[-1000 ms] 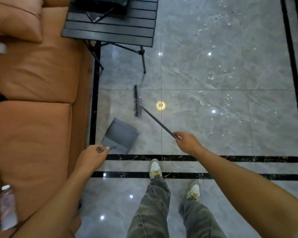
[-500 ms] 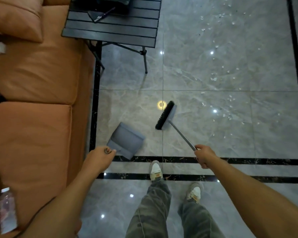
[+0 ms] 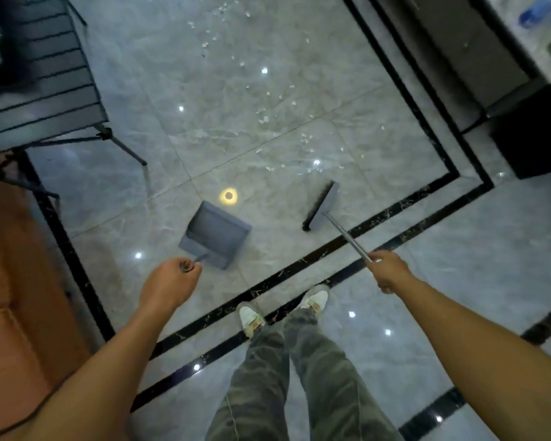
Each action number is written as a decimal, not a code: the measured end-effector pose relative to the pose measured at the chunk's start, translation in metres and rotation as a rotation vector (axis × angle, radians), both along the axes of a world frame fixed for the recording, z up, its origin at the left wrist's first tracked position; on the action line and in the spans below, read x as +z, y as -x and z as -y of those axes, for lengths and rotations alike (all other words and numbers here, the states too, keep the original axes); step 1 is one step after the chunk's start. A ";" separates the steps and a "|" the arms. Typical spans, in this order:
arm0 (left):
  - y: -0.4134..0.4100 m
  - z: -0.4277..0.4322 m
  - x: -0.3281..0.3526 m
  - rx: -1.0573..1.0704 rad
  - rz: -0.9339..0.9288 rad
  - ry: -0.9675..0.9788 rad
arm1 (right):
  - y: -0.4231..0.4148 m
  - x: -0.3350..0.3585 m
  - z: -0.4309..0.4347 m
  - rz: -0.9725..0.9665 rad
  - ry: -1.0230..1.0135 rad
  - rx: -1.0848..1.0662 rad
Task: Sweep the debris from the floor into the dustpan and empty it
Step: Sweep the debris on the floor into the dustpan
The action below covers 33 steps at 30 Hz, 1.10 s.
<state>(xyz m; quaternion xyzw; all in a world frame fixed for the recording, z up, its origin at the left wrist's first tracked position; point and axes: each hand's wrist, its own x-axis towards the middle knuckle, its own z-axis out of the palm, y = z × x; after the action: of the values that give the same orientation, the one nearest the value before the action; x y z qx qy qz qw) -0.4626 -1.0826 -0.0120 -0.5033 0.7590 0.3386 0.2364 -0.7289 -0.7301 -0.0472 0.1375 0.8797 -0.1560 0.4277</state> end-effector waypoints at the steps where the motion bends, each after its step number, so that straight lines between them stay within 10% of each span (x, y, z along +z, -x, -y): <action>1: 0.015 -0.007 0.002 -0.034 0.004 0.005 | 0.002 0.003 -0.016 -0.008 0.021 -0.061; 20: 0.300 -0.148 0.021 -0.552 -0.053 0.001 | 0.011 -0.003 -0.299 0.048 -0.052 -0.809; 33: 0.403 -0.120 0.001 -0.677 -0.123 0.002 | 0.005 -0.042 -0.187 0.229 -0.054 -0.973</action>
<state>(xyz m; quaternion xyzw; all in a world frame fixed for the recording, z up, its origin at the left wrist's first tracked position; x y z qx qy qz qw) -0.8652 -0.9627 -0.0114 -0.2017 0.8962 0.2699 0.2886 -0.7336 -0.5428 -0.0889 0.5591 0.6648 -0.2986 0.3954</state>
